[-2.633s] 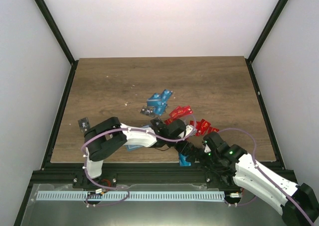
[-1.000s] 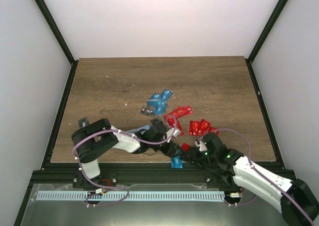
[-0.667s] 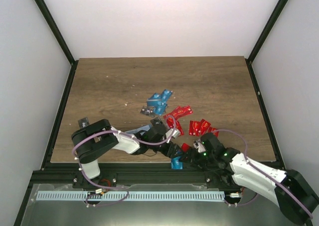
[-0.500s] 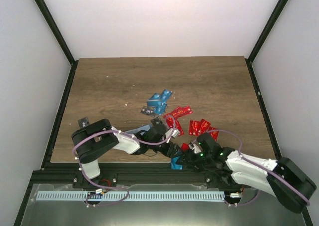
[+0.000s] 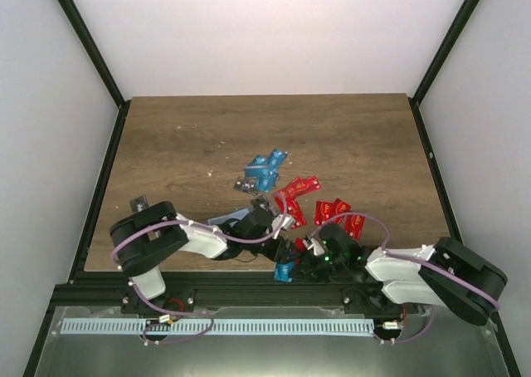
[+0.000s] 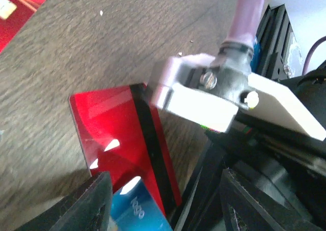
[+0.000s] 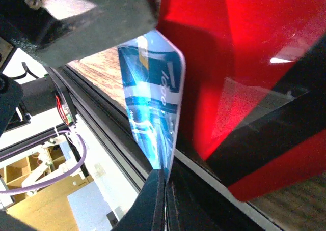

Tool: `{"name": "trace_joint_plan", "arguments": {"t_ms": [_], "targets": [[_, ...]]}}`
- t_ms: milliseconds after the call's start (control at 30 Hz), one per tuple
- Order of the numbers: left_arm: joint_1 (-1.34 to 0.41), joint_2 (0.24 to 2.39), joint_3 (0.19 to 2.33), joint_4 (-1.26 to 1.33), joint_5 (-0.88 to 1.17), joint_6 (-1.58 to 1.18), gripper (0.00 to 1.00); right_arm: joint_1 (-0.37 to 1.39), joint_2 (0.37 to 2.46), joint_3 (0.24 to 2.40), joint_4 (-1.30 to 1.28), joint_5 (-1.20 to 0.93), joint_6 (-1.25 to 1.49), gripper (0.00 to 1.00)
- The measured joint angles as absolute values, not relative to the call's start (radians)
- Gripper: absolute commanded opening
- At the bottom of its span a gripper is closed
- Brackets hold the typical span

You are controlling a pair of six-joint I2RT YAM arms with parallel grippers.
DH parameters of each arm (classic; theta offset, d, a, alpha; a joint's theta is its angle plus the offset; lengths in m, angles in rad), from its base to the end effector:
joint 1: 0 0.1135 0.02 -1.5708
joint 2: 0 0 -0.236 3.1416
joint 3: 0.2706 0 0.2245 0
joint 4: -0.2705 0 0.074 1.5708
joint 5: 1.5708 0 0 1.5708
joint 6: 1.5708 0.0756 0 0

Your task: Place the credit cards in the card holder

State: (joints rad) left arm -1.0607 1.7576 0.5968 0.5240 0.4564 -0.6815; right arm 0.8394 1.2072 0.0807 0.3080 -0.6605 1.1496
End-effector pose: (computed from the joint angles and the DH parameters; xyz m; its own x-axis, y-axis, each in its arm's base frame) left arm 0.1268 -0.2948 0.0866 -0.8279 0.3217 -0.4594 0.5599 0.4271 -0.7100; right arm 0.0821 0.1609 0.0669 -0.9913 -0.0256 0.1293 0.0902 0.5839 0.8068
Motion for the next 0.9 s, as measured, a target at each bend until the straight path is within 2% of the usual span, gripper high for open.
{"name": "trace_joint_plan", "arguments": {"t_ms": [200,367,567,900], "targets": [[-1.052,1.546,0.595,0.274,0.427,-0.657,0.75,0.839,1.047,0.133,0.136,-0.611,1.133,0.01],[-0.97,1.283,0.615,0.067,0.36,-0.607,0.8,0.825,0.925,0.227,0.025,-0.57,1.063,0.01],[-0.898,1.032,0.618,-0.104,0.302,-0.57,0.78,0.799,0.897,0.328,0.007,-0.577,0.931,0.01],[-0.896,0.724,0.584,-0.232,0.294,-0.561,0.64,0.789,0.929,0.447,0.117,-0.72,0.69,0.01]]}}
